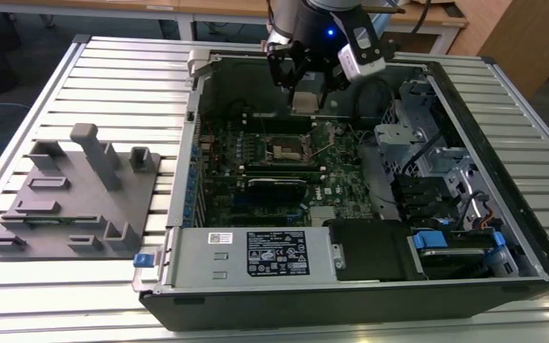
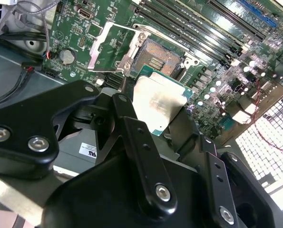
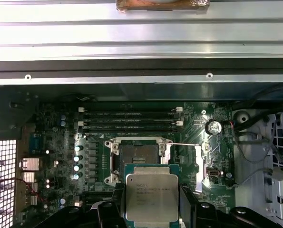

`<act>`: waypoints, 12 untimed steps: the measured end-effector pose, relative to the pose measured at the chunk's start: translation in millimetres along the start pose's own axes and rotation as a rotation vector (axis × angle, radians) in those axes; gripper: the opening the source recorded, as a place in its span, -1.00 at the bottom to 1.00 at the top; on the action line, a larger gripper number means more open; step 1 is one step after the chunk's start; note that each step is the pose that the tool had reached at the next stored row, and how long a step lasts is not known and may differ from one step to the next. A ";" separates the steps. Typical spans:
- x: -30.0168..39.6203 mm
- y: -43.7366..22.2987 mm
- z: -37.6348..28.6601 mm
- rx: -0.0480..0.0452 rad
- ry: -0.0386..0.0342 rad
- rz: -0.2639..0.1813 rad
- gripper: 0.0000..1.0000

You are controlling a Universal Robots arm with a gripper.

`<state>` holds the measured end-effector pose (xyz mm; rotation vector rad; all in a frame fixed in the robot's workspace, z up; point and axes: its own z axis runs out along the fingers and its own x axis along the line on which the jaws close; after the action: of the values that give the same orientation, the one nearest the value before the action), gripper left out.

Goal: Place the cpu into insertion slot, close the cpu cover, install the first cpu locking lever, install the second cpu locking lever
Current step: 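Place the cpu into insertion slot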

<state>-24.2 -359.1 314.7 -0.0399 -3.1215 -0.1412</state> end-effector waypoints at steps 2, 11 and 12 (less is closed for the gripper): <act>0.0 -0.2 1.4 0.0001 0.0000 0.000 0.08; -0.1 -0.4 4.1 0.0011 0.0001 0.000 0.08; -0.1 -0.4 4.2 0.0011 0.0001 0.000 0.08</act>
<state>-24.3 -359.2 310.5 -0.0399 -3.1214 -0.1395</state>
